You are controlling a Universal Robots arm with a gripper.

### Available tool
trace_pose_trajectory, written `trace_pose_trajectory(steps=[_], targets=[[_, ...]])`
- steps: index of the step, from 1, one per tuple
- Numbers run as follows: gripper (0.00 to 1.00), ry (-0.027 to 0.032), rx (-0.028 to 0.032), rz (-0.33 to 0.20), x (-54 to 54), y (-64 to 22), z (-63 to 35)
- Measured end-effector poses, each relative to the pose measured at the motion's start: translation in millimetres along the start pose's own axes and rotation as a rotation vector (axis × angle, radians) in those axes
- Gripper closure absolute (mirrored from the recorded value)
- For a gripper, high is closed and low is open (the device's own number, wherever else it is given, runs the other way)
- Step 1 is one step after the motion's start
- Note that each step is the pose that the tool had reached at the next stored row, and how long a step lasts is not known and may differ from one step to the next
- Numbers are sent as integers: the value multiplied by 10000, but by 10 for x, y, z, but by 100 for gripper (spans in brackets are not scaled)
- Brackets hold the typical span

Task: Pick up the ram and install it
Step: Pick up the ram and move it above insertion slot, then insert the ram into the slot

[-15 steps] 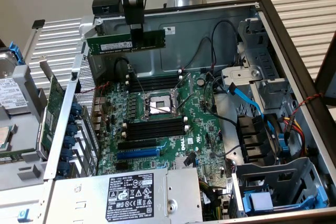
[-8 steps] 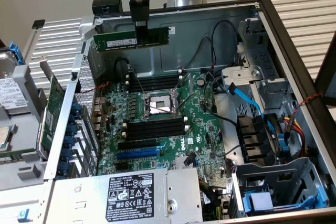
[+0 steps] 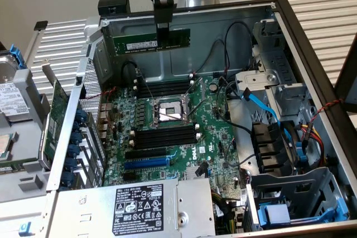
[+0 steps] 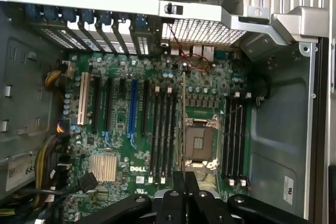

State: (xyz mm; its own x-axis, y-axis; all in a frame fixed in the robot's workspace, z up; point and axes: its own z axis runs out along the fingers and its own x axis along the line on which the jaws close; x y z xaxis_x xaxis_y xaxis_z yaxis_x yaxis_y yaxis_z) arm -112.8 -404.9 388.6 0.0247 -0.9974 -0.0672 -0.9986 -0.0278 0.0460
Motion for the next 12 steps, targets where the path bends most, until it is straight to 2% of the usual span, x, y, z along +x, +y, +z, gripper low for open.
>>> trace_pose_trajectory(steps=[5, 12], targets=[[88, -2, 1, 0, -3, -68, 74], [88, -7, 6, 80, 4, -84, 194]])
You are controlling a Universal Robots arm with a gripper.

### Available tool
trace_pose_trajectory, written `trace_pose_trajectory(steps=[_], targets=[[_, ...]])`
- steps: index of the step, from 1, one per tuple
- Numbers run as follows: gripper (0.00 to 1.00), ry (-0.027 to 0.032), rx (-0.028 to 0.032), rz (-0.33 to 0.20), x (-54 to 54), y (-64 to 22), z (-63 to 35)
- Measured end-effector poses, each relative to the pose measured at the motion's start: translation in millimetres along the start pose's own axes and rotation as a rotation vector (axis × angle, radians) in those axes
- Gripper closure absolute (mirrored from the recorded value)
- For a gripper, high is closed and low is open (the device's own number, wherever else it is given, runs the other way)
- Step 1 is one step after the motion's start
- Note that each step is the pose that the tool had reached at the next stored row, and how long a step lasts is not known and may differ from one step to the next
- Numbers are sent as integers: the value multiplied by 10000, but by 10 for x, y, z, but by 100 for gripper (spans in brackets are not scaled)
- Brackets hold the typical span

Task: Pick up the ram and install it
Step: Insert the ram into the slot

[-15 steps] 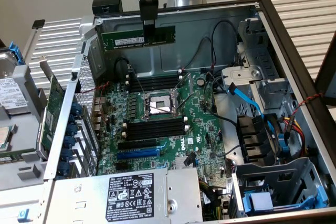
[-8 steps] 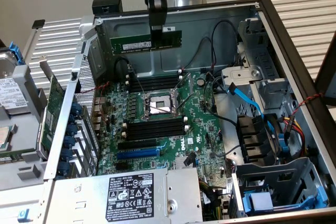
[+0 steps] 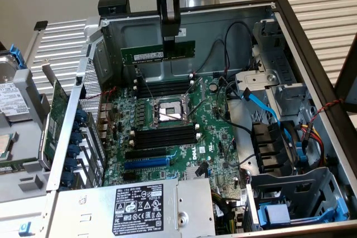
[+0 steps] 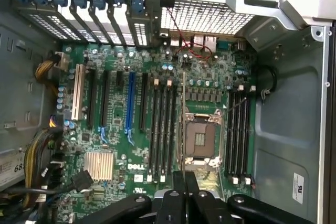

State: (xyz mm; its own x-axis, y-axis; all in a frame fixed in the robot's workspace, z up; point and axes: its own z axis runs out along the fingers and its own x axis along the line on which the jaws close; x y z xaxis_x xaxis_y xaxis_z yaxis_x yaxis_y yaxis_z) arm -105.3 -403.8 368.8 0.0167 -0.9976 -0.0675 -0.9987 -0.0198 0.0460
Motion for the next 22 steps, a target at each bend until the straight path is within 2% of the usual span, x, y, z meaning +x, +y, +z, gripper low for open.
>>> trace_pose_trajectory(steps=[6, 9, 18, 22], targets=[[88, -18, 29, 440, 5, -4, 74], [88, -3, 33, 495, 9, -6, 125], [88, 163, 37, 533, 29, -5, 236], [88, 179, 44, 532, 50, -6, 298]])
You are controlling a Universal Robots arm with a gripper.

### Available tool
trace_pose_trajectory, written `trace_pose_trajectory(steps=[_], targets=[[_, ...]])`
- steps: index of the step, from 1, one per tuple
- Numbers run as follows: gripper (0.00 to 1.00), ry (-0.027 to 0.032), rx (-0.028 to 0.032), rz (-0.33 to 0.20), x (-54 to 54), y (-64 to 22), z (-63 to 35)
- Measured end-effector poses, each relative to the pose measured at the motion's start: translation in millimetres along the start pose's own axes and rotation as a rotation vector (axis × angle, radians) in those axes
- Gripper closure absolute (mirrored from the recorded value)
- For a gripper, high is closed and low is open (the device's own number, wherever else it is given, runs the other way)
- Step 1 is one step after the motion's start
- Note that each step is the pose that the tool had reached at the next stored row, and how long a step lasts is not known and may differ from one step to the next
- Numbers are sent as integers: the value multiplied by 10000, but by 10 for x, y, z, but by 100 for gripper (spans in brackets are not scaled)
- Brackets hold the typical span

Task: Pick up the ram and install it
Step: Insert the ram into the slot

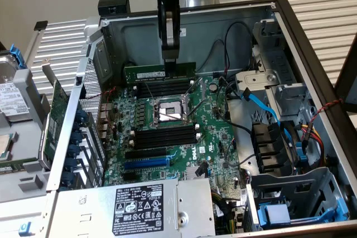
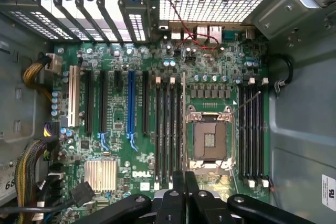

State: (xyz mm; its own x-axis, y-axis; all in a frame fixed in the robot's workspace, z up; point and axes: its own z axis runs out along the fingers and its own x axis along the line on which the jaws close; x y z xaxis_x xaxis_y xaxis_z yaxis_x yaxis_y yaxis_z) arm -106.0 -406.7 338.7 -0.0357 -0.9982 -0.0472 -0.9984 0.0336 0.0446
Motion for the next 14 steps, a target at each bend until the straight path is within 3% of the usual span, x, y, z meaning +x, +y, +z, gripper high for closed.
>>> trace_pose_trajectory(steps=[7, 14], targets=[[88, -2, 55, -1, 13, 26, 128], [88, -11, 283, 10, 25, 44, 222]])
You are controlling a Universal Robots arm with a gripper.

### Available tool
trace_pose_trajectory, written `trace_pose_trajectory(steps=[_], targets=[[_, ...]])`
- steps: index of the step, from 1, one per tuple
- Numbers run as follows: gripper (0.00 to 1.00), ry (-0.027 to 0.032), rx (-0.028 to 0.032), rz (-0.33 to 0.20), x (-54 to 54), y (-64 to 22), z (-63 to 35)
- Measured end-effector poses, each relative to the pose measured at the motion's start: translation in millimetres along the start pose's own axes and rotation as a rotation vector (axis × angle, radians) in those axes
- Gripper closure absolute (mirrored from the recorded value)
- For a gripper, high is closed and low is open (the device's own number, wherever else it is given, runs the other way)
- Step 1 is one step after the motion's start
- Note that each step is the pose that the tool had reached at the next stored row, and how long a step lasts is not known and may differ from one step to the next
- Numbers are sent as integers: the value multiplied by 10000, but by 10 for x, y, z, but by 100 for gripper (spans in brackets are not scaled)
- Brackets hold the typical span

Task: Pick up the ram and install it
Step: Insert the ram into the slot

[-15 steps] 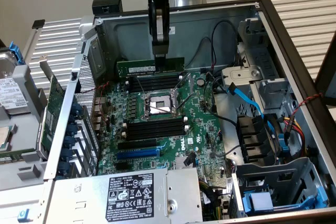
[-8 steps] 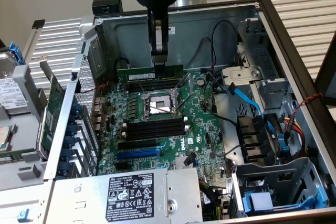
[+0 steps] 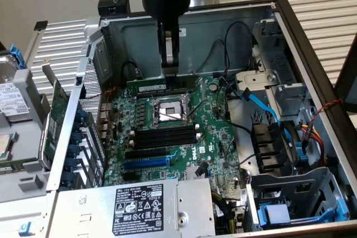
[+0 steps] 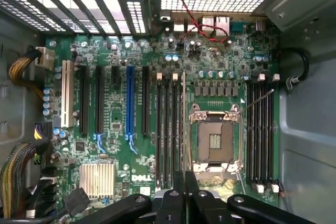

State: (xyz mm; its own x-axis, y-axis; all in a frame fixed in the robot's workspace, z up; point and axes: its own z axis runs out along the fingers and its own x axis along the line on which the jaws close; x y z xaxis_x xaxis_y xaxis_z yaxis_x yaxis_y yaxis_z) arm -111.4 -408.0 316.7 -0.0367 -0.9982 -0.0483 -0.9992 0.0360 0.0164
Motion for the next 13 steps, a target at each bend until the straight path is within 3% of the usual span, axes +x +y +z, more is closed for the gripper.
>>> trace_pose_trajectory(steps=[5, 13], targets=[[88, -2, 132, 72, 4, 33, 61], [88, 12, 133, 73, 37, 31, 105]])
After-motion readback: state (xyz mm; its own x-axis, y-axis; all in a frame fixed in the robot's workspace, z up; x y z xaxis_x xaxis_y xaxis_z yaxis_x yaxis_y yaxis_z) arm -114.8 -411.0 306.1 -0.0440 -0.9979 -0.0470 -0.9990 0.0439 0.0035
